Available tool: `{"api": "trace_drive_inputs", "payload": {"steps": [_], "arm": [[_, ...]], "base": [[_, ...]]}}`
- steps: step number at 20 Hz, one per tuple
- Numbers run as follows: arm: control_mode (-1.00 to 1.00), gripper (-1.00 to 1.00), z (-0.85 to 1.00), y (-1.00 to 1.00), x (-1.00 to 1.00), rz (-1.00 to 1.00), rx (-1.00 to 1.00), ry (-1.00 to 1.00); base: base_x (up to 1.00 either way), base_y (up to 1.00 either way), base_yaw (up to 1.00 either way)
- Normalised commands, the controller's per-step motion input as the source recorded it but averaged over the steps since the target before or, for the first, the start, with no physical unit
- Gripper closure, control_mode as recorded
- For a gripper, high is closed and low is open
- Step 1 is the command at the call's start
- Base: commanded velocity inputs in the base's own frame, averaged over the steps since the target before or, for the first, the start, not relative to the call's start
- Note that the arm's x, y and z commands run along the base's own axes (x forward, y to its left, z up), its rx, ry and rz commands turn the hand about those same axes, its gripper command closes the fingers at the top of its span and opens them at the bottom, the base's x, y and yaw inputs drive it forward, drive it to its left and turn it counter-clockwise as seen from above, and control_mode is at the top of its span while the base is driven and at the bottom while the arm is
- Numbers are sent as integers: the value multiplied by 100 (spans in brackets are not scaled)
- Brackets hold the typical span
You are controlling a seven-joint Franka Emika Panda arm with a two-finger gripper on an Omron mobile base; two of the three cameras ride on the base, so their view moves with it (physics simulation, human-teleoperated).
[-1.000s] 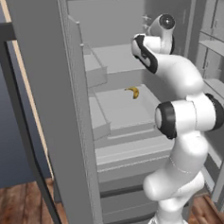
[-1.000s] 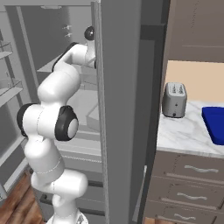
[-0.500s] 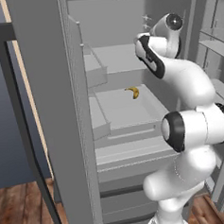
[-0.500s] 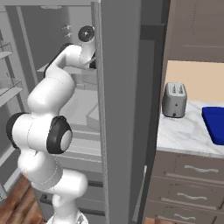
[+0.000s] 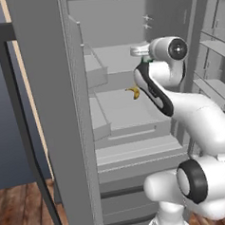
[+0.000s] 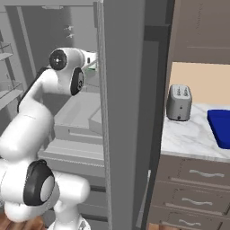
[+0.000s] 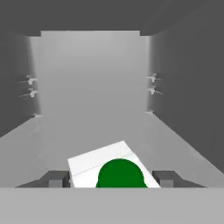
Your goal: Take out the milk from the fridge and place it on the tray on the counter. Then take the sugar cube near the tray and place it in the tray.
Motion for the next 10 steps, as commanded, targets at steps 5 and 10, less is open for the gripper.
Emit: {"api": "trace_drive_inputs", "payload": {"steps": [5, 10], "arm": [[-100, 100, 41, 24, -100, -1, 0, 0], [-100, 100, 21, 1, -80, 0, 0, 26]], "base": [[0, 0, 0], [0, 0, 0]]}}
